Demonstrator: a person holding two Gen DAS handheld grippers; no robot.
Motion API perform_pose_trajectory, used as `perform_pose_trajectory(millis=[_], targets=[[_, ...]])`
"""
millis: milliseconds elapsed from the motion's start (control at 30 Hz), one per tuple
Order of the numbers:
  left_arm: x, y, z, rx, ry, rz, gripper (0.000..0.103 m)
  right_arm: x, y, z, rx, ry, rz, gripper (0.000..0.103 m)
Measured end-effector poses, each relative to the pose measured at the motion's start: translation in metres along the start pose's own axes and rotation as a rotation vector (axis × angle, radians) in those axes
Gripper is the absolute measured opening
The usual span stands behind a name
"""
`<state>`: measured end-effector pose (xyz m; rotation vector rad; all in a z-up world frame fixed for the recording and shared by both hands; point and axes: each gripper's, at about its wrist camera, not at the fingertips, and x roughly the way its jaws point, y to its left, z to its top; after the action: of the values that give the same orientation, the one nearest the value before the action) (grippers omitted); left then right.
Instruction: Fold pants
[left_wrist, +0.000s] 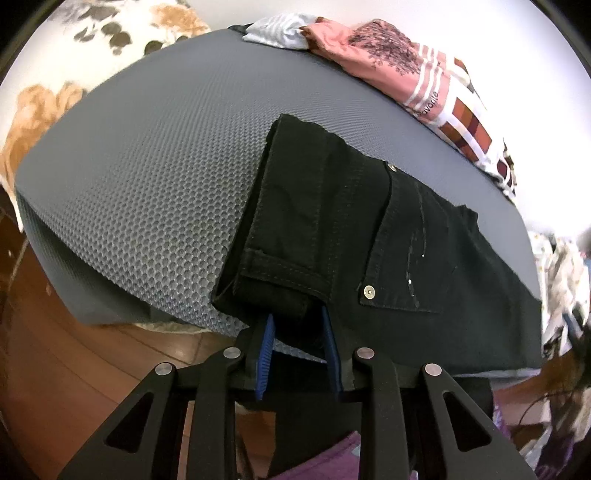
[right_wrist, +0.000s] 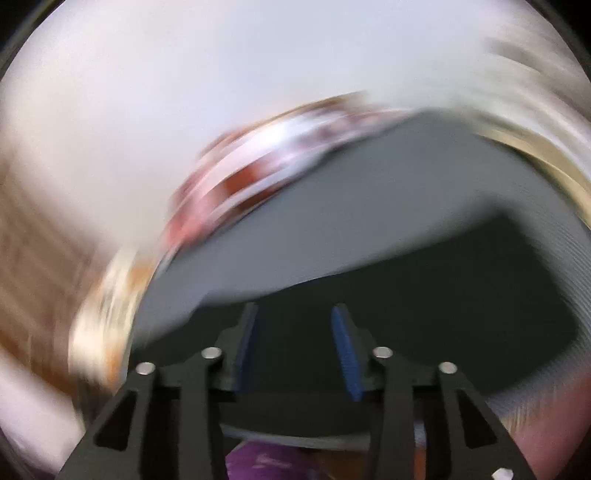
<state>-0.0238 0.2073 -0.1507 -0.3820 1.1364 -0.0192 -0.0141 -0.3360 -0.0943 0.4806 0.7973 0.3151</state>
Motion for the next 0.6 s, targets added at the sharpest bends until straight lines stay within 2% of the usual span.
perform_pose_trajectory(millis=[67, 167, 267, 467, 600], targets=[[0.000, 0.001, 0.000, 0.007, 0.000, 0.001, 0.027, 0.062, 0.058, 0.001, -0.196, 0.116, 0.099, 0.044], [-0.001, 0.003, 0.000, 0.000, 0.000, 0.000, 0.031, 0.137, 0.106, 0.003, -0.339, 0.228, 0.192, 0.043], [-0.005, 0.005, -0.001, 0.007, -0.016, 0.023, 0.038, 0.197, 0.133, 0.011, -0.408, 0.276, 0.162, 0.043], [-0.004, 0.007, 0.000, 0.012, -0.022, 0.040, 0.040, 0.248, 0.141, 0.029, -0.510, 0.293, 0.086, 0.045], [-0.003, 0.006, 0.001, 0.023, -0.026, 0.059, 0.046, 0.274, 0.132, 0.033, -0.550, 0.375, 0.071, 0.045]])
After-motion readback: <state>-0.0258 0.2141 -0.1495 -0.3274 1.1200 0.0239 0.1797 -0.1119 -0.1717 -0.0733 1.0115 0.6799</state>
